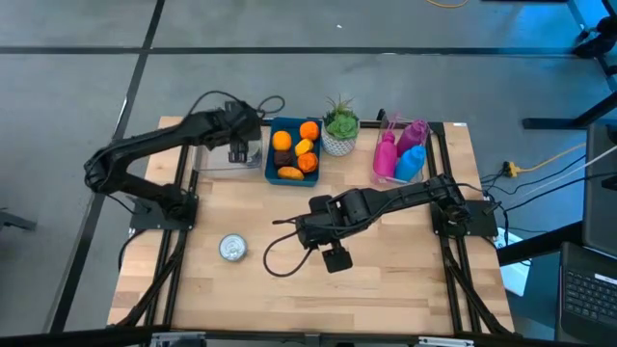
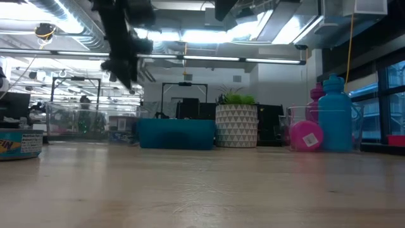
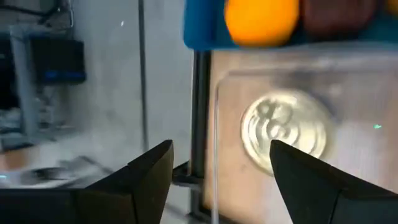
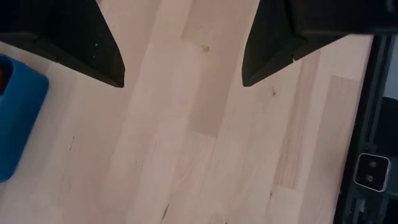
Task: Pick & Place Food Item
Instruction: Stack the light blue tuna can on top of the blue and pink tuna can into the left transparent bin
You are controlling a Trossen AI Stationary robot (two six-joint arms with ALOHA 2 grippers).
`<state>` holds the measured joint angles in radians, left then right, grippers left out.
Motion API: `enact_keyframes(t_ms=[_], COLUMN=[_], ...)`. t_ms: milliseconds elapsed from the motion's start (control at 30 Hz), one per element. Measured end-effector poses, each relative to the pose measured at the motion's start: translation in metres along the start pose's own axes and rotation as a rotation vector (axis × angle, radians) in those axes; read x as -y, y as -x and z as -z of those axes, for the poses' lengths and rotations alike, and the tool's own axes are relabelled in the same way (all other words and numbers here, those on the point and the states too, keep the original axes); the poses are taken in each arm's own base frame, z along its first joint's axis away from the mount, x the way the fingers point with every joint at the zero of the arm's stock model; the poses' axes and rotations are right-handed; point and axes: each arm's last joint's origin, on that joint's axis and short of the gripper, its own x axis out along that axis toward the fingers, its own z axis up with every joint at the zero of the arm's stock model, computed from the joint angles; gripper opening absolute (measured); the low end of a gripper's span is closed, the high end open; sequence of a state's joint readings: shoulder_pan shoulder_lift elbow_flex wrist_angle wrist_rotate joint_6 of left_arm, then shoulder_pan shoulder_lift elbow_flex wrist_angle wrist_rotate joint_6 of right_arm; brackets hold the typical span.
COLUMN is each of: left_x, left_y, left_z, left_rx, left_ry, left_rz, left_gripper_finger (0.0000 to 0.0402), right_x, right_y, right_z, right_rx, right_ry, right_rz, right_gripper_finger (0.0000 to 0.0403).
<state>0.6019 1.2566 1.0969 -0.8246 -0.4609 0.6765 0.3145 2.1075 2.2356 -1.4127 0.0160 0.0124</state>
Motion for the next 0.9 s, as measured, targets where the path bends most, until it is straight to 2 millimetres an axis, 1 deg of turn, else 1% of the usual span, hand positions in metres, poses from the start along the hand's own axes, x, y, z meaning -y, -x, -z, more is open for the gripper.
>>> enact_keyframes(t_ms=[67,100,200,267,300,333,400,467,533,633,700,800,900], left_x=[-0.005,-0.007,-0.003,0.007,0.015,0.023,0.047,0.074,0.105,0.154,0.183,0.213,0.234], left_y=[0.023,0.035,0.077,0.102,0.113,0.122,0.135,0.141,0.142,0.137,0.133,0.133,0.132], left_z=[-0.002,-0.003,-0.001,0.005,0.009,0.013,0.021,0.030,0.035,0.038,0.039,0.038,0.037], left_rx=[0.071,0.120,0.277,0.353,0.364,0.358,0.311,0.254,0.221,0.219,0.217,0.191,0.144], left_ry=[0.095,0.151,0.327,0.407,0.415,0.415,0.400,0.383,0.354,0.293,0.246,0.192,0.152], left_rz=[0.049,0.104,0.380,0.572,0.630,0.661,0.682,0.683,0.711,0.712,0.712,0.720,0.698], left_gripper_finger=[0.0255,0.0255,0.0256,0.0255,0.0254,0.0254,0.0254,0.0253,0.0253,0.0253,0.0253,0.0253,0.0253], right_x=[0.001,0.001,0.002,0.002,0.000,-0.001,-0.005,-0.009,-0.012,-0.016,-0.019,-0.022,-0.024], right_y=[0.000,0.000,0.001,0.002,0.002,0.002,0.002,0.002,0.002,0.003,0.003,0.003,0.003], right_z=[0.001,0.001,0.003,0.004,0.005,0.005,0.005,0.005,0.005,0.004,0.004,0.004,0.004], right_rx=[-0.006,-0.011,-0.026,-0.034,-0.040,-0.044,-0.043,-0.039,-0.031,-0.023,-0.021,-0.020,-0.015], right_ry=[-0.002,-0.002,-0.028,-0.046,-0.054,-0.056,-0.057,-0.055,-0.055,-0.067,-0.070,-0.081,-0.095], right_rz=[0.019,0.034,0.053,0.053,0.053,0.052,0.049,0.047,0.046,0.045,0.044,0.041,0.040], right_gripper_finger=[0.0320,0.0320,0.0320,0.0320,0.0320,0.0320,0.0320,0.0320,0.0320,0.0320,0.0320,0.0320,0.0320])
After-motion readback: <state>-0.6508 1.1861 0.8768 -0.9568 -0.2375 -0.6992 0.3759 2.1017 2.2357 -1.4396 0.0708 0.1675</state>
